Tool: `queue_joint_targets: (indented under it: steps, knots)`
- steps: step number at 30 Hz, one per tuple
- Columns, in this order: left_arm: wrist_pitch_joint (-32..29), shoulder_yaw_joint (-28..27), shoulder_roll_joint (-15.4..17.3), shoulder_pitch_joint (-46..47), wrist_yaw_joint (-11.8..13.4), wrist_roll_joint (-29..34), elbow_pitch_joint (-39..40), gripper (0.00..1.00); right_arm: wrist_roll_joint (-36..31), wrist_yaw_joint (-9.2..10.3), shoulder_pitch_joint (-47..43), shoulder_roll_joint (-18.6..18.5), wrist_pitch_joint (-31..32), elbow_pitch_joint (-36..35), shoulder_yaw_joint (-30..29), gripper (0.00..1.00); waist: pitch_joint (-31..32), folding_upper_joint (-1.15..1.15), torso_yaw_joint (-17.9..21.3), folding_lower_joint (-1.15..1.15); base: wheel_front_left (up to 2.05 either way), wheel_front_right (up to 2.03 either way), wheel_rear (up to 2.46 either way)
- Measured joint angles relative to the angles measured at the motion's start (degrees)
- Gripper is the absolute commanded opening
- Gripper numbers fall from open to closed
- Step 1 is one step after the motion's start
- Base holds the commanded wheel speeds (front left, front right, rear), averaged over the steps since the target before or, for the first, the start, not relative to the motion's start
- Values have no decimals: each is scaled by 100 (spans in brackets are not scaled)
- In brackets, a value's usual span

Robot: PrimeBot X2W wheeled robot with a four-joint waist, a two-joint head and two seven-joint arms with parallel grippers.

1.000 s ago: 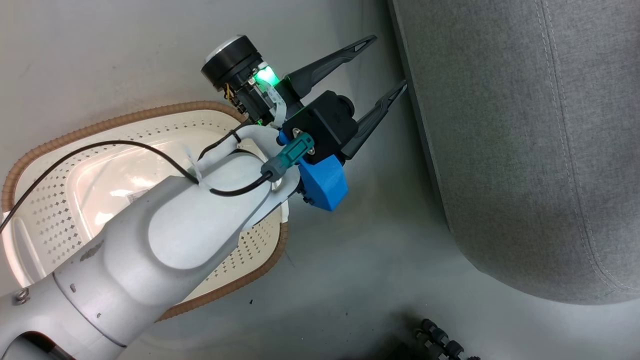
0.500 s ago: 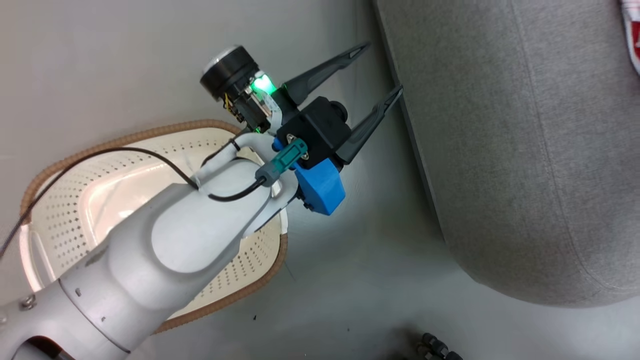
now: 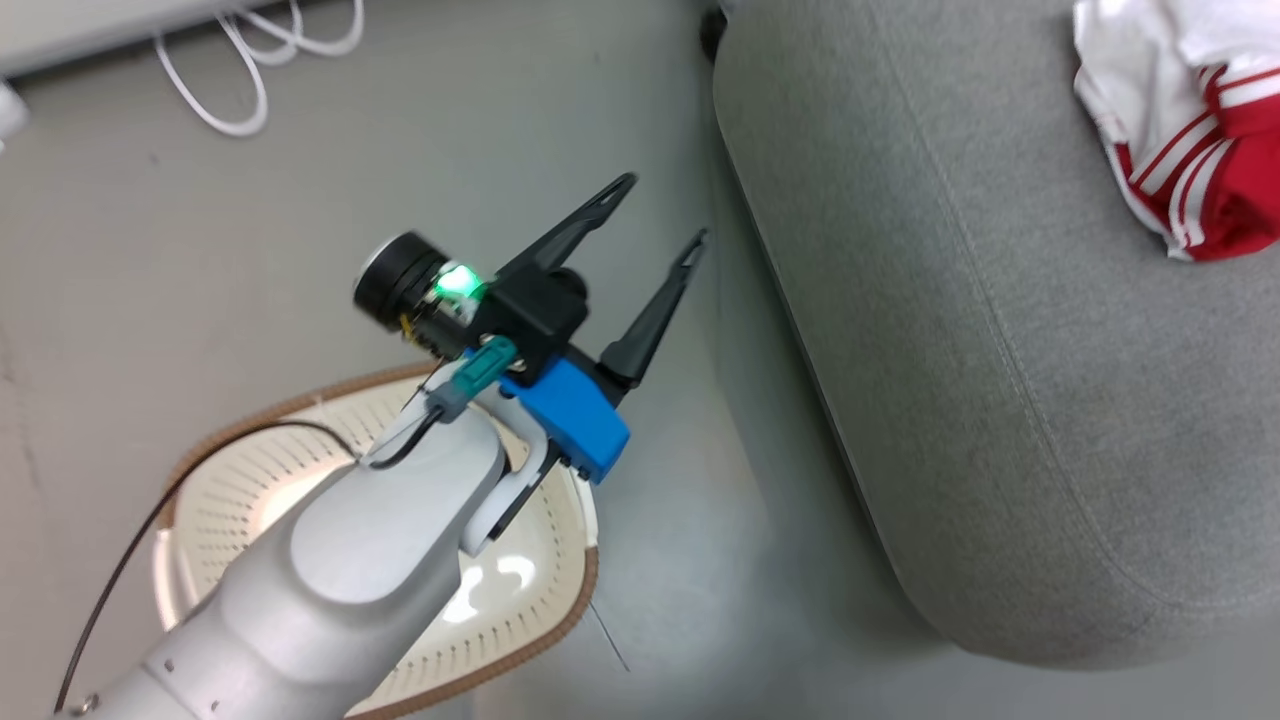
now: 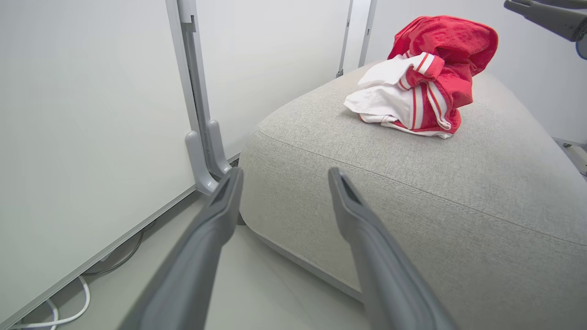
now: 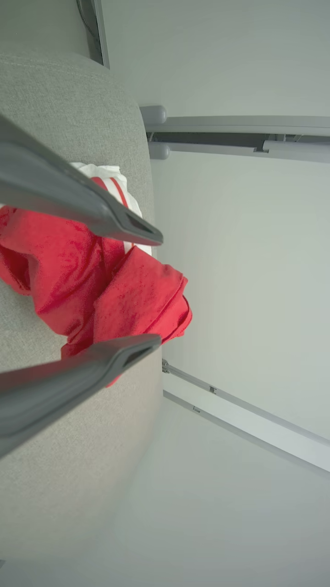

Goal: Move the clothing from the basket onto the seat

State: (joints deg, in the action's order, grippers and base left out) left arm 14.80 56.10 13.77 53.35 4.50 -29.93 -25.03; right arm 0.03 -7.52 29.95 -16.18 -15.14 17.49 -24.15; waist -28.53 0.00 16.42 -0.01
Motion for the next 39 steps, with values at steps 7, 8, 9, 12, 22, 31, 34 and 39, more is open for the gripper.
queue_joint_targets:
  steps: [7, 8, 9, 12, 22, 31, 34, 39]
  knots:
    - [23, -1011, 51, -909, 208, -43, 336, 100, -55, 0, -599, 369, 0, -537, 493, 100, 785, 0, -305, -1, 0, 0, 0]
    - [24, -1171, 60, -1097, 220, -1, 372, 100, -55, 0, -684, 396, 0, -583, 568, 100, 892, 0, -363, -1, 0, 0, 0]
    - [24, -1310, 70, -1262, 235, 40, 410, 100, -57, 0, -768, 416, 0, -606, 650, 100, 994, 0, -420, -1, 0, 0, 0]
    - [24, -1788, 45, -1707, 241, 146, 523, 100, -59, 0, -1014, 511, 0, -679, 899, 100, 1287, 0, -607, -1, 0, 0, 0]
    - [25, -3377, -213, -3340, 85, 784, 899, 100, 109, 0, -1796, 845, 0, -776, 1682, 100, 2216, 0, -1241, 0, 0, 0, 0]
    - [25, -4234, -616, -4346, -232, 1306, 1137, 100, 309, 0, -2572, 1063, 0, -770, 1982, 100, 2784, 0, -1632, -1, 0, 0, 0]
    - [25, -4440, -724, -4548, -355, 1482, 1166, 100, 364, 0, -2789, 1111, 0, -772, 2031, 100, 2899, 0, -1729, 0, 0, 0, 0]
    - [25, -4680, -861, -4771, -523, 1697, 1134, 100, 408, 0, -3070, 1134, 0, -736, 2129, 100, 3030, 0, -1842, 0, 0, 0, 0]
